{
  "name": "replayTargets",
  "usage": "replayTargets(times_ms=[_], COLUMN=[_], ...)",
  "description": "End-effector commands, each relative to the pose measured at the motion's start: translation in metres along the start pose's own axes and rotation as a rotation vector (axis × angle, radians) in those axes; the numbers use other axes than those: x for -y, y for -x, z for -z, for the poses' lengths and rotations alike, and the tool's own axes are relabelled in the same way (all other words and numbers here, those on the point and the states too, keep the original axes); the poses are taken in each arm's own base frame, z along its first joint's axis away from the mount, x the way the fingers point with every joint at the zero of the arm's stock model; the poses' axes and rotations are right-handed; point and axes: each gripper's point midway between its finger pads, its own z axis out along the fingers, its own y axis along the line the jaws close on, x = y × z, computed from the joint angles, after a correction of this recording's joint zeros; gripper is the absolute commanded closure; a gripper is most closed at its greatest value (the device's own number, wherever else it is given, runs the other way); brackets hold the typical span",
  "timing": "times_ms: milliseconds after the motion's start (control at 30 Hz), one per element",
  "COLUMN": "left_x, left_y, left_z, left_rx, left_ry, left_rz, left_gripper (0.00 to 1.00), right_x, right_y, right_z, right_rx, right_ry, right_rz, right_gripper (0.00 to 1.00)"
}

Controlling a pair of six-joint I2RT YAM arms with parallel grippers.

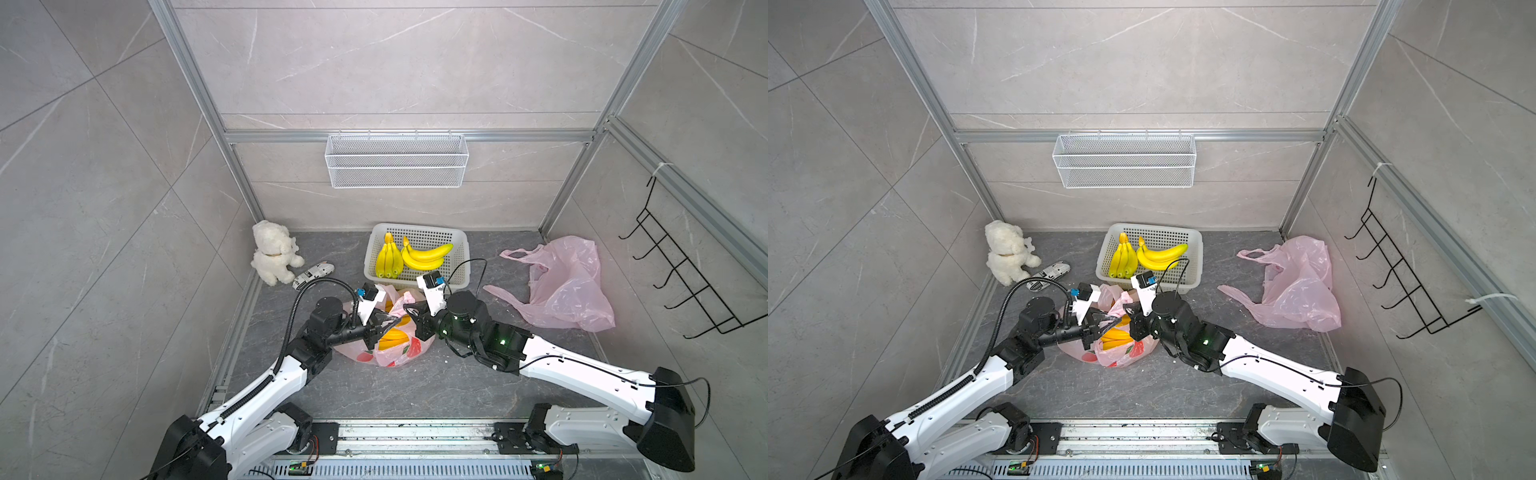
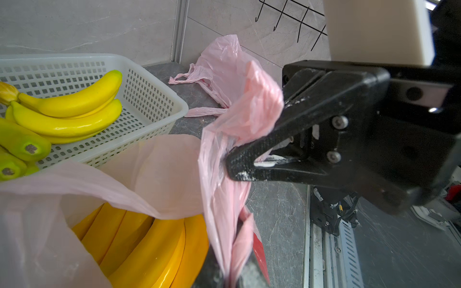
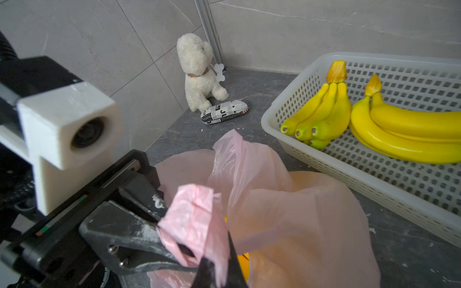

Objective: Place the banana into a plastic bag & tie a knot
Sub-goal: Cross the plastic bag at the center of the board.

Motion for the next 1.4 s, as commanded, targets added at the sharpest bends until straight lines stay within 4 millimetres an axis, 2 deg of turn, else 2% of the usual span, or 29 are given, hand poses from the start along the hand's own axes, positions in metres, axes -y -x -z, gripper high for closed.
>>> replayTargets(times_ms=[0, 67, 133, 267, 400, 533, 667, 700, 800, 833, 933, 1067, 1167, 1367], left_x=[0.003, 0.0, -0.007, -0.014, -0.022, -0.025, -0.025, -0.024, -0.016, -0.013, -0.004, 0.007, 0.014, 0.022], left_y=[0.01, 0.01, 0.012, 0.015, 0.017, 0.019, 0.018, 0.017, 0.012, 0.011, 0.006, 0.001, -0.003, -0.004], left_z=[0.002, 0.002, 0.002, 0.003, 0.005, 0.008, 0.009, 0.009, 0.01, 0.009, 0.008, 0.005, 0.003, 0.004], left_rx=[0.014, 0.015, 0.025, 0.033, 0.043, 0.054, 0.058, 0.06, 0.051, 0.052, 0.044, 0.022, 0.007, 0.002], left_ry=[-0.022, -0.005, 0.031, 0.055, 0.081, 0.091, 0.091, 0.086, 0.047, 0.031, -0.021, -0.07, -0.099, -0.118], left_rz=[-0.008, -0.005, 0.002, 0.027, 0.049, 0.051, 0.027, 0.016, -0.014, -0.024, -0.047, -0.065, -0.078, -0.103], left_gripper=[0.88, 0.88, 0.93, 1.0, 1.0, 1.0, 1.0, 1.0, 1.0, 1.0, 1.0, 1.0, 1.0, 1.0], right_x=[0.022, 0.019, 0.012, 0.008, -0.001, -0.022, -0.033, -0.031, -0.024, -0.021, -0.002, 0.01, 0.026, 0.042], right_y=[0.016, 0.018, 0.017, 0.005, -0.019, -0.039, -0.045, -0.04, -0.015, -0.006, 0.017, 0.051, 0.064, 0.058], right_z=[0.009, 0.009, 0.01, 0.012, 0.016, 0.018, 0.02, 0.024, 0.039, 0.044, 0.056, 0.074, 0.064, 0.023], right_rx=[0.045, 0.046, 0.047, 0.055, 0.051, 0.038, 0.03, 0.048, 0.103, 0.102, 0.084, 0.103, 0.033, -0.11], right_ry=[-0.123, -0.105, -0.063, -0.022, 0.032, 0.092, 0.113, 0.102, 0.06, 0.051, 0.014, -0.003, -0.058, -0.149], right_rz=[0.001, 0.009, 0.024, 0.043, 0.121, 0.239, 0.292, 0.282, 0.271, 0.269, 0.232, 0.191, 0.167, 0.225], right_gripper=[1.0, 1.0, 1.0, 1.0, 1.0, 1.0, 1.0, 0.98, 0.71, 0.66, 0.55, 0.42, 0.36, 0.28])
